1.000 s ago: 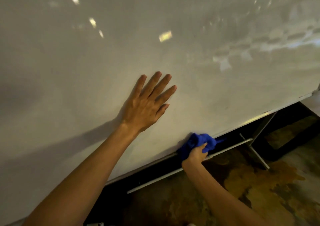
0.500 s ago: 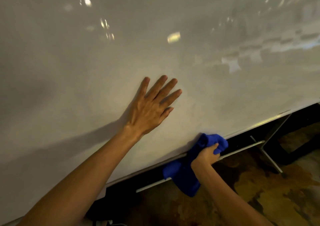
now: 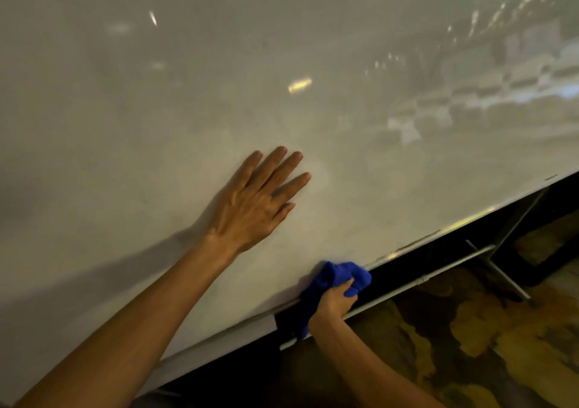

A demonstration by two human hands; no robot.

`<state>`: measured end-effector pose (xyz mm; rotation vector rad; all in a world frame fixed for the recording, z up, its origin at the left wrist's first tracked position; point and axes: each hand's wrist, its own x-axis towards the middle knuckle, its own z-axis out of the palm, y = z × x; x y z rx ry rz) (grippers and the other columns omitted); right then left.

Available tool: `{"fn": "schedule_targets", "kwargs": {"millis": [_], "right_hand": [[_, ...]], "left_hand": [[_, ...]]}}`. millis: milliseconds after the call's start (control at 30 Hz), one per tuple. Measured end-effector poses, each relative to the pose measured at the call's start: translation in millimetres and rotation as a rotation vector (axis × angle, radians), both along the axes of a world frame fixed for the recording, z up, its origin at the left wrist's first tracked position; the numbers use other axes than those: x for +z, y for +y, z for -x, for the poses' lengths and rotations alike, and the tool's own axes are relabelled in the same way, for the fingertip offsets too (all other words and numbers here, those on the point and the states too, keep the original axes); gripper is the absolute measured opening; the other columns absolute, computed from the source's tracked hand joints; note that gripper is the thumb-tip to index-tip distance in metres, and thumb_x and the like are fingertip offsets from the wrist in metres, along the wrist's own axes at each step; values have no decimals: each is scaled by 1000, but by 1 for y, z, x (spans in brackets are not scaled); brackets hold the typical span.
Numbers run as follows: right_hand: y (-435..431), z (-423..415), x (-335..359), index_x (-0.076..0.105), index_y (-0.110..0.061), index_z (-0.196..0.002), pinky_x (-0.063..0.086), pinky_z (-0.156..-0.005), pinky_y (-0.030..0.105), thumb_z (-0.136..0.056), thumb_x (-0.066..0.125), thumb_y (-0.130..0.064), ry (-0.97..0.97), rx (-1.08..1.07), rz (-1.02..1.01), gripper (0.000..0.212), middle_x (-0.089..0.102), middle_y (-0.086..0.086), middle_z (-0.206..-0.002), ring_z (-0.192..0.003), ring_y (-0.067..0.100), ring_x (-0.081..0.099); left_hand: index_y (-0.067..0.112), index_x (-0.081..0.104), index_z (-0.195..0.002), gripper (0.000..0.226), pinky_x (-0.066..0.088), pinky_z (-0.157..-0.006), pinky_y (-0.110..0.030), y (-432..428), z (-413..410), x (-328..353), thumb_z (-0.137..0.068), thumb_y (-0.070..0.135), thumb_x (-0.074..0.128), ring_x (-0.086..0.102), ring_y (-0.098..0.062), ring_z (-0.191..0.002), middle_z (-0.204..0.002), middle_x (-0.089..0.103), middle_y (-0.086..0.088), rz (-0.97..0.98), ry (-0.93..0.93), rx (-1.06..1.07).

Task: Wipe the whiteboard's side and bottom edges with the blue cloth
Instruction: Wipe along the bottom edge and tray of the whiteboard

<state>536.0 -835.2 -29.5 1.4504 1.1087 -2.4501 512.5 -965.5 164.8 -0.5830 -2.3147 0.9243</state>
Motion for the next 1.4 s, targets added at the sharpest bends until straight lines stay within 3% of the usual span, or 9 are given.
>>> {"fn": "schedule_targets", "kwargs": {"millis": [167, 400, 867, 1033, 1167, 1233, 1300, 1333, 1400], "right_hand": [[-17, -23, 2, 48, -5, -134, 44, -92, 38, -102, 38, -36, -8, 107, -124, 46, 54, 19, -132, -117, 35, 54], [37, -5, 9, 33, -23, -149, 37, -110, 47, -95, 46, -48, 97, -9, -268, 60, 37, 7, -152, -133, 33, 42], [-23, -59, -11, 38, -10, -143, 43, -97, 42, -98, 46, -39, 64, 397, -268, 55, 46, 19, -143, -126, 38, 48], [-3, -50, -14, 36, -21, -147, 48, -92, 42, -76, 53, -72, 129, 313, -63, 89, 44, 4, -146, -127, 29, 50], [-22, -66, -26, 51, -20, -138, 47, -98, 44, -96, 51, -36, 5, 66, 265, 45, 57, 7, -134, -106, 27, 60], [-39, -83, -30, 58, -13, -123, 58, -75, 32, -101, 43, -23, 34, 34, 292, 29, 73, 6, -97, -72, 19, 67], [-57, -96, -31, 58, -15, -92, 53, -43, 19, -102, 38, -17, 49, 4, 387, 22, 69, -1, -60, -46, 10, 65], [-66, -102, -32, 54, -18, -83, 51, -41, 16, -102, 37, -15, 67, -19, 416, 26, 66, -1, -60, -47, 9, 64], [-84, -113, -30, 54, -18, -86, 57, -65, 20, -100, 39, -16, 113, 24, 392, 21, 59, 1, -86, -78, 13, 68]], "left_hand": [[27, -2, -163, 62, -3, -123, -50, -49, -35, -6, -107, 49, 11, -5, -28, -155, -169, -9, -8, -28, -27, 11], [26, -2, -164, 64, -7, -124, -51, -87, -56, -12, -107, 52, 12, -9, -29, -156, -170, -10, -9, -76, -12, 8], [27, 4, -164, 64, -4, -123, -50, -93, -53, -19, -107, 51, 22, 6, -28, -157, -170, 2, -6, -140, -16, -27], [25, -1, -163, 64, -9, -123, -49, -92, -53, -19, -108, 49, 19, -1, -29, -156, -168, -12, -7, -159, -27, -42], [25, -3, -163, 64, -12, -125, -47, -104, -59, -23, -107, 47, 22, -4, -27, -156, -167, -16, -7, -176, -7, -42], [25, -3, -162, 64, -12, -125, -46, -118, -71, -24, -107, 47, 21, -7, -26, -156, -167, -18, -7, -176, -22, -32], [25, -3, -162, 63, -13, -124, -45, -136, -83, -24, -108, 46, 22, -10, -25, -156, -167, -19, -6, -148, -25, -24], [26, -1, -162, 63, -13, -125, -45, -145, -88, -21, -108, 46, 23, -8, -25, -156, -167, -18, -6, -142, -34, -23], [25, 1, -162, 63, -11, -125, -44, -161, -100, -19, -108, 46, 25, -2, -27, -156, -167, -13, -6, -150, -50, -25]]}}
